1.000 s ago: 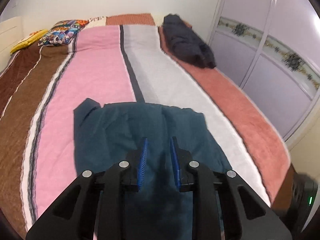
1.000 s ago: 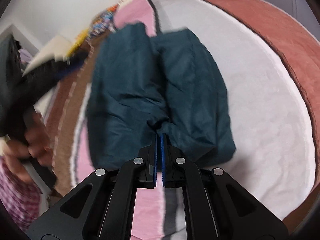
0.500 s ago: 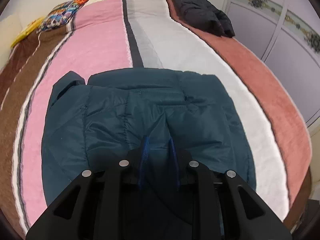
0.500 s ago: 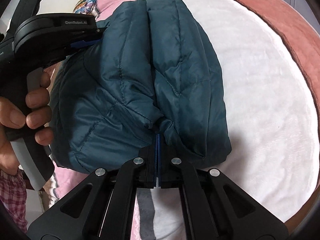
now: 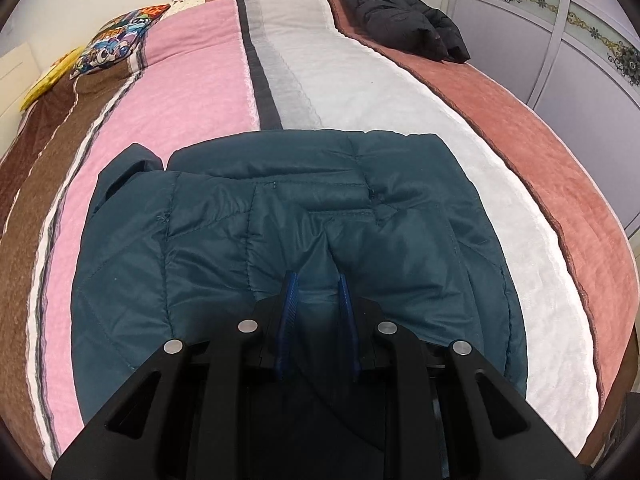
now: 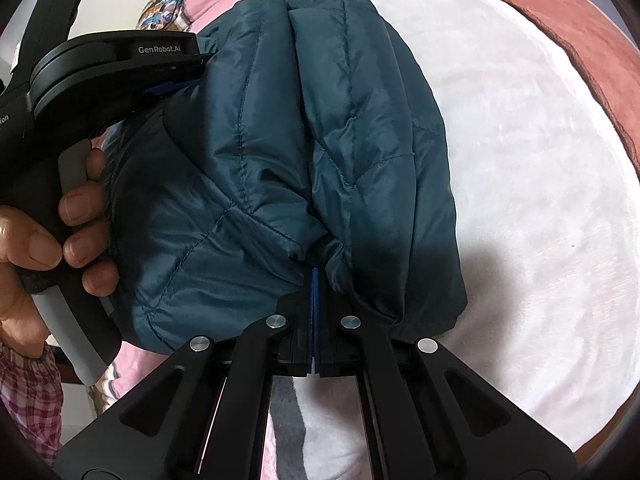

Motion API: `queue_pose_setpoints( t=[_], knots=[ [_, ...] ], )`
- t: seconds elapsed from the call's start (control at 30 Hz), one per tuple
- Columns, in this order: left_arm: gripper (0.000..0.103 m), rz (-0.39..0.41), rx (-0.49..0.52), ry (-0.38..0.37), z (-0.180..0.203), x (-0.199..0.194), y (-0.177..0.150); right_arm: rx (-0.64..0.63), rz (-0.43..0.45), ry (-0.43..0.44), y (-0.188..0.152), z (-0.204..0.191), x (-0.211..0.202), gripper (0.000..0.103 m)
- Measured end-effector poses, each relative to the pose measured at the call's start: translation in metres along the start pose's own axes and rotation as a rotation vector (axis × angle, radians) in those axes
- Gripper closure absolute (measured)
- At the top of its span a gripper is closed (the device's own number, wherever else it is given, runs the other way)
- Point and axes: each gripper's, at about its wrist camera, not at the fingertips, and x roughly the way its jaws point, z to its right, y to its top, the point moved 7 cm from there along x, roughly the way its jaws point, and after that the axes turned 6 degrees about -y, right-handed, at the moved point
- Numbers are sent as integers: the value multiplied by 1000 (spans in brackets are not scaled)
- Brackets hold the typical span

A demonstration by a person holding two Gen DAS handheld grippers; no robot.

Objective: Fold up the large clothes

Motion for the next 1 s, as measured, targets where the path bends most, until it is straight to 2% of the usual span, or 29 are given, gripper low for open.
queue_pose_setpoints(
  t=[1.0],
  knots=[
    [81, 3, -1, 23, 1, 4, 0, -2, 1, -8, -5, 1, -3, 103]
  ],
)
